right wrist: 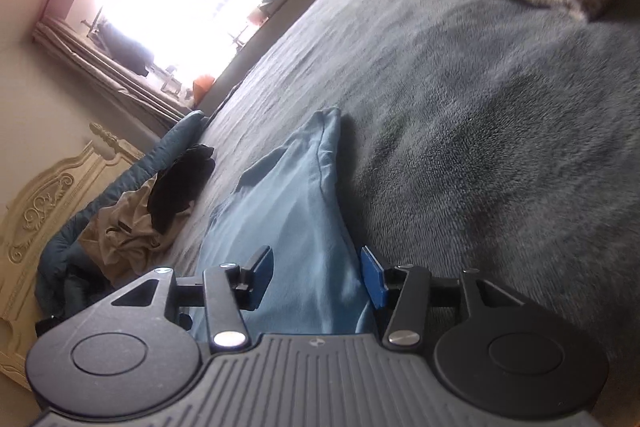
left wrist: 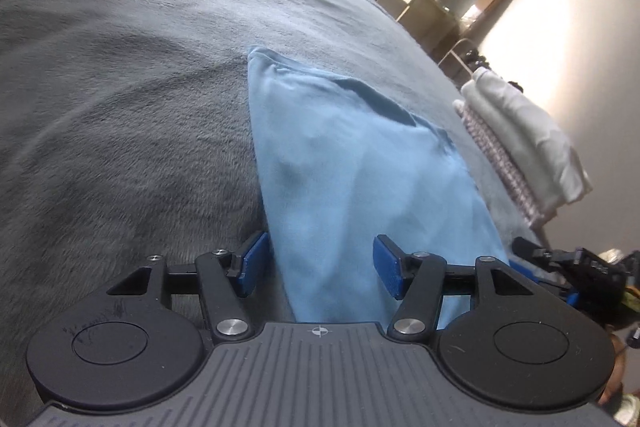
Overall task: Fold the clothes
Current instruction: 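Lift the folded light-blue shirt off the bed with both grippers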
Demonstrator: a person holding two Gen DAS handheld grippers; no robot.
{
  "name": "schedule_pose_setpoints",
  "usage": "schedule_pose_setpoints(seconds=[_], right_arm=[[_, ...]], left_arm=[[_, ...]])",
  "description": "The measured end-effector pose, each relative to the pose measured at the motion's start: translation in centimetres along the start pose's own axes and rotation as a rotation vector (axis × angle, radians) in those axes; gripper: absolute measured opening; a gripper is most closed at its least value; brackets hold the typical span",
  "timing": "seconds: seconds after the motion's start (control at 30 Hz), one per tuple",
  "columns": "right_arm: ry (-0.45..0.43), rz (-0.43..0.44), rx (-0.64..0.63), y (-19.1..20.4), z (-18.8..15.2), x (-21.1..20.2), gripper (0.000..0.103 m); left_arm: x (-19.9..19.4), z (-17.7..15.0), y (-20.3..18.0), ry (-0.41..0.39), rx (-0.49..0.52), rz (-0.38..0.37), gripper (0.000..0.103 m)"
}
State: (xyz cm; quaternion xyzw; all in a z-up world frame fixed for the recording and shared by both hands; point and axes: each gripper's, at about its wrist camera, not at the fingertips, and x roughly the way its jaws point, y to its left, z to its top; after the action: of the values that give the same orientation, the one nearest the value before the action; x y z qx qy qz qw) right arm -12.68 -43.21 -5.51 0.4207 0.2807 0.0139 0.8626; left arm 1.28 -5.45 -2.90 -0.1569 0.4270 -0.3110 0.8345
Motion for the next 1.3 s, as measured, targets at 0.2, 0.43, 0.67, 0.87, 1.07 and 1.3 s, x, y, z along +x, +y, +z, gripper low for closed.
schedule_pose_setpoints(seconds=[0.2,0.43,0.67,0.87,1.07,1.3], right_arm=[[0.034,0.043,0.074,-1.0,1.9,2.7,0.051],[0.081,0.077,0.110,-0.9,4.3,5.9,0.051],[0.144,0.120,0.152,-1.1,7.1,9.8,0.050],[0.193,0.157,0.182,-1.3,8.4,11.9,0.050],[0.256,0.217,0.172,-1.4,9.4,13.4,0.050],[0.290,0.299,0.187,-2.0,10.7,14.9,0.049]], left_arm=[[1.0,1.2,1.4,-0.020,-0.025,-0.077,0.061],[2.4,3.1,2.2,-0.012,-0.063,-0.114,0.061],[4.2,5.0,1.5,-0.011,-0.033,-0.089,0.061],[6.1,6.5,2.0,-0.003,-0.050,-0.134,0.061],[7.5,7.7,3.0,0.003,-0.096,-0.216,0.061],[8.0,8.0,3.1,-0.009,-0.096,-0.252,0.060]])
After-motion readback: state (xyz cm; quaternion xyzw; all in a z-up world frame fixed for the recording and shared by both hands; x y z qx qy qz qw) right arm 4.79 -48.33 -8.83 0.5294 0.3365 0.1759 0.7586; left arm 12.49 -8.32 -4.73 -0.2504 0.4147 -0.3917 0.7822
